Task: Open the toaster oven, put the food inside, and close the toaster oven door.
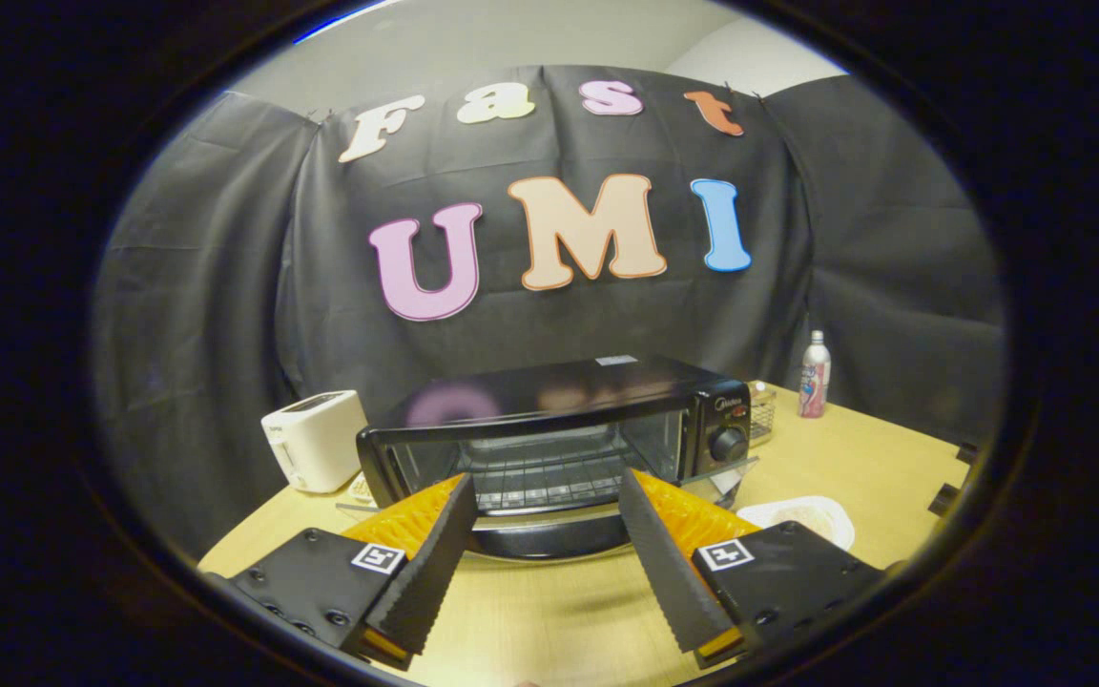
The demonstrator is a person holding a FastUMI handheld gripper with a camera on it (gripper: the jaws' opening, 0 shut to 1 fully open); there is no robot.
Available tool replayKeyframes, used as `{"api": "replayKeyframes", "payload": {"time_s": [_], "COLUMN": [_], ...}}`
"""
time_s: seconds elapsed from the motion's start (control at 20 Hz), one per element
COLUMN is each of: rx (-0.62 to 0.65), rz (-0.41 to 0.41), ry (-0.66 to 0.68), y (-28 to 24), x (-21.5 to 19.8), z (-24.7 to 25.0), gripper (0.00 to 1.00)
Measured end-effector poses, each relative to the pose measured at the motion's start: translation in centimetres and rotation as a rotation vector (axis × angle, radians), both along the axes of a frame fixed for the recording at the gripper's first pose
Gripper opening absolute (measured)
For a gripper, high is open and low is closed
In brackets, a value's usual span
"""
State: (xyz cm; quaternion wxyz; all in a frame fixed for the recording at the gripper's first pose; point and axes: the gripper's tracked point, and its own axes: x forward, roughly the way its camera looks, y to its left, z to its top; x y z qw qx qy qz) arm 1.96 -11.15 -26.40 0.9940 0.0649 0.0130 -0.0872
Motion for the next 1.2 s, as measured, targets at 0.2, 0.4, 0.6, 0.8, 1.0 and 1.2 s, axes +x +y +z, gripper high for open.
{"api": "replayKeyframes", "payload": {"time_s": [0.2,0.4,0.6,0.8,1.0,1.2], "rx": [0.014,0.035,0.039,0.053,0.066,0.094], "rz": [-0.014,-0.015,-0.015,-0.019,-0.031,-0.05], "ry": [0.003,0.031,0.051,0.087,0.121,0.16], "y": [0.0,-0.1,0.0,-0.1,-0.1,-0.3], "x": [-0.9,-2.0,-2.9,-3.7,-4.5,-5.2], "z": [-0.8,-2.0,-3.0,-4.2,-5.3,-6.7], "gripper": [0.96,0.96,0.96,0.96,0.96,0.96]}}
